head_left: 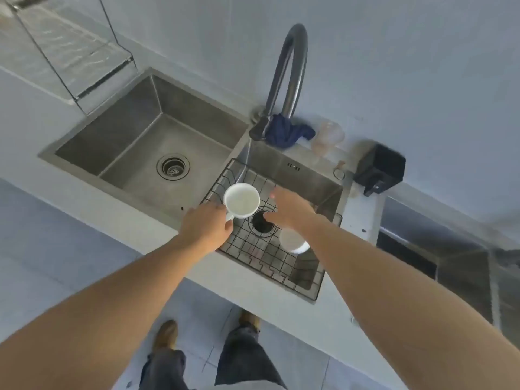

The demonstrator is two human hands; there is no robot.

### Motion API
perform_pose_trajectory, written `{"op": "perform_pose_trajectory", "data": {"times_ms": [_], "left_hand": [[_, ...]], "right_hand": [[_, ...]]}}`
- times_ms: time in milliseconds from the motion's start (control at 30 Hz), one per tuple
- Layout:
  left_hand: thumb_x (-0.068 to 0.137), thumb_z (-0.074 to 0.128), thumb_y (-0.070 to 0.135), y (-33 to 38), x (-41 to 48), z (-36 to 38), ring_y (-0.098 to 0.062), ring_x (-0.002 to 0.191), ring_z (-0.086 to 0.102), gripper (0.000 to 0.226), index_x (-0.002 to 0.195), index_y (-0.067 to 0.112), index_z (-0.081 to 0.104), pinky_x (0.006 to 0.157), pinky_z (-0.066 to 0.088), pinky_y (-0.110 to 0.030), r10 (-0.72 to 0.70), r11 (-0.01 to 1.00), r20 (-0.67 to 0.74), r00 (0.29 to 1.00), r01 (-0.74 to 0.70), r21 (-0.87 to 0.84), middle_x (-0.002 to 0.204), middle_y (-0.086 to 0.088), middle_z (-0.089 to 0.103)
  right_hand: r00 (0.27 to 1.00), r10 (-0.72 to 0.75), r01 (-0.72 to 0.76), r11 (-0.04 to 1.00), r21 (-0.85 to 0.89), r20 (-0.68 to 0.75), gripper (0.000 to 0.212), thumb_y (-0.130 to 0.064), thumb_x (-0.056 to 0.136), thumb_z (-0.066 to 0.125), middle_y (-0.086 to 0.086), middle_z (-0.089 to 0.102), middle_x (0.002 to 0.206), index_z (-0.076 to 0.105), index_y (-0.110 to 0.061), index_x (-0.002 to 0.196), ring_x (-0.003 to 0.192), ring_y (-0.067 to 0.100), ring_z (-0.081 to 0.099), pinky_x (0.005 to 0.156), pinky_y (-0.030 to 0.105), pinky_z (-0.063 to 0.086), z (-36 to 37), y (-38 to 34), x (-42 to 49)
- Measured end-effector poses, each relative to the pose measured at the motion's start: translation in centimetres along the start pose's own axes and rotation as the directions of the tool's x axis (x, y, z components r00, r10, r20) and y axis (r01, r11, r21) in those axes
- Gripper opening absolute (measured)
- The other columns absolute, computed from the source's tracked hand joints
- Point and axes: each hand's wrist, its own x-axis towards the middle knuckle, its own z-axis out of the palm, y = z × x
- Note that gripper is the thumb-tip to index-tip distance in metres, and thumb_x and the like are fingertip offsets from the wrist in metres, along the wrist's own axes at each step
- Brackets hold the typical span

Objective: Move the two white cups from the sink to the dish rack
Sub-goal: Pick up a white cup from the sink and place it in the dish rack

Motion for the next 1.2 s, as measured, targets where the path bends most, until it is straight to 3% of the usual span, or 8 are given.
{"op": "perform_pose_trajectory", "data": {"times_ms": [167,333,400,533,833,1100,1200], "left_hand": [[0.094,0.058,0.037,1.4,1.3,1.6,-0.019,0.069,0.052,0.03,0.104,0.01,0.066,0.056,0.04,-0.03,-0.227,0.96,0.011,0.974,0.225,-0.168,0.083,0.001,0.051],[0.094,0.062,0.036,2.0,2.1,2.6,-0.024,0.082,0.065,0.031,0.11,0.01,0.066,0.064,0.054,-0.035,-0.3,0.942,0.046,0.953,0.303,-0.142,0.094,-0.007,0.068],[0.095,0.062,0.035,2.2,2.3,3.0,-0.026,0.088,0.068,0.031,0.114,0.01,0.065,0.069,0.057,-0.037,-0.319,0.94,0.081,0.944,0.326,-0.097,0.098,-0.008,0.069],[0.099,0.056,0.033,2.6,2.6,3.6,-0.027,0.087,0.07,0.031,0.117,0.009,0.065,0.075,0.06,-0.041,-0.335,0.935,0.17,0.927,0.349,-0.058,0.099,-0.009,0.071],[0.099,0.057,0.019,2.8,3.2,4.9,-0.033,0.087,0.072,0.017,0.108,0.009,0.068,0.07,0.057,-0.04,-0.433,0.89,0.151,0.888,0.448,-0.082,0.094,-0.011,0.073],[0.1,0.057,0.024,2.3,2.8,5.1,-0.032,0.088,0.071,0.024,0.109,0.007,0.07,0.077,0.058,-0.044,-0.447,0.851,0.123,0.886,0.464,-0.245,0.094,-0.012,0.074],[0.1,0.055,0.026,2.2,2.3,4.1,-0.029,0.085,0.069,0.024,0.111,0.01,0.07,0.074,0.057,-0.042,-0.432,0.853,0.079,0.898,0.436,-0.286,0.093,-0.009,0.073]], "right_hand": [[0.977,-0.175,0.184,0.981,-0.064,0.123,0.063,-0.042,0.083,0.075,0.005,0.061,0.125,0.049,-0.016,0.133,0.111,0.026,0.06,0.09,0.041,0.054,-0.1,0.9,4.1],[0.943,-0.311,0.315,0.949,-0.012,0.122,0.065,-0.038,0.075,0.084,0.0,0.06,0.121,0.052,-0.022,0.13,0.102,0.017,0.057,0.081,0.033,0.048,0.4,1.3,6.8],[0.929,-0.345,0.345,0.938,0.018,0.132,0.069,-0.035,0.074,0.086,0.0,0.06,0.123,0.052,-0.022,0.132,0.106,0.017,0.057,0.087,0.034,0.049,1.0,1.2,7.3],[0.918,-0.367,0.363,0.93,0.053,0.148,0.082,-0.031,0.074,0.088,0.004,0.056,0.133,0.045,-0.019,0.143,0.117,0.023,0.056,0.098,0.042,0.05,1.6,0.9,7.7],[0.912,-0.396,0.382,0.915,0.128,0.111,0.085,-0.028,0.071,0.089,0.001,0.056,0.134,0.044,-0.023,0.143,0.119,0.02,0.054,0.099,0.042,0.049,3.3,1.7,8.7],[0.916,-0.397,0.374,0.892,0.255,0.047,0.081,-0.027,0.066,0.091,-0.008,0.063,0.116,0.049,-0.029,0.135,0.106,0.014,0.058,0.09,0.032,0.05,4.2,2.6,8.7],[0.911,-0.411,0.388,0.88,0.275,0.032,0.078,-0.031,0.066,0.091,-0.012,0.061,0.112,0.051,-0.032,0.132,0.103,0.01,0.057,0.082,0.021,0.044,3.0,2.5,8.2]]}}
